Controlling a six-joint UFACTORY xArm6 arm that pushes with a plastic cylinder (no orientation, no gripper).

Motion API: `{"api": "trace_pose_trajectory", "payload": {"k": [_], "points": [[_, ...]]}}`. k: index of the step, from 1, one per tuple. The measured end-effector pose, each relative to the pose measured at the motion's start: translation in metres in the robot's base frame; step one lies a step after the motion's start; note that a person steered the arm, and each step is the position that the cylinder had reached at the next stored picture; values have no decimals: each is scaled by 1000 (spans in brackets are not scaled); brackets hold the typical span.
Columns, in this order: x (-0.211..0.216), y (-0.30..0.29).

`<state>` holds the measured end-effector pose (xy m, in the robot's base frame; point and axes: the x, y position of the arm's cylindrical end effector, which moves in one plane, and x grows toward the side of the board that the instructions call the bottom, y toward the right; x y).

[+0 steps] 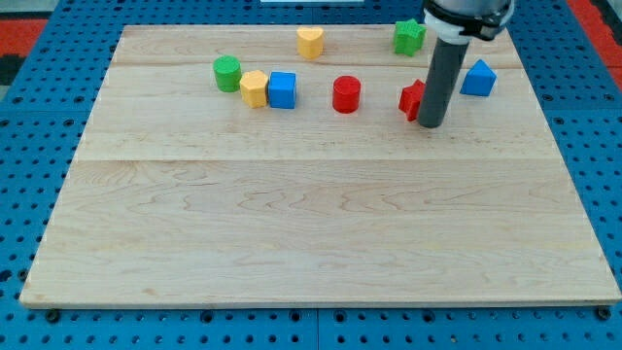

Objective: Slightly move the green circle towards up

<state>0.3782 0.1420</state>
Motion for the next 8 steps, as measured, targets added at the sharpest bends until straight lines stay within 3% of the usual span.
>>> {"api": "trace_pose_trajectory", "payload": {"k": [2, 3, 4, 6, 8], "points": [[18, -30], [13, -77], [-14, -80], [1, -108], [-24, -256]]}}
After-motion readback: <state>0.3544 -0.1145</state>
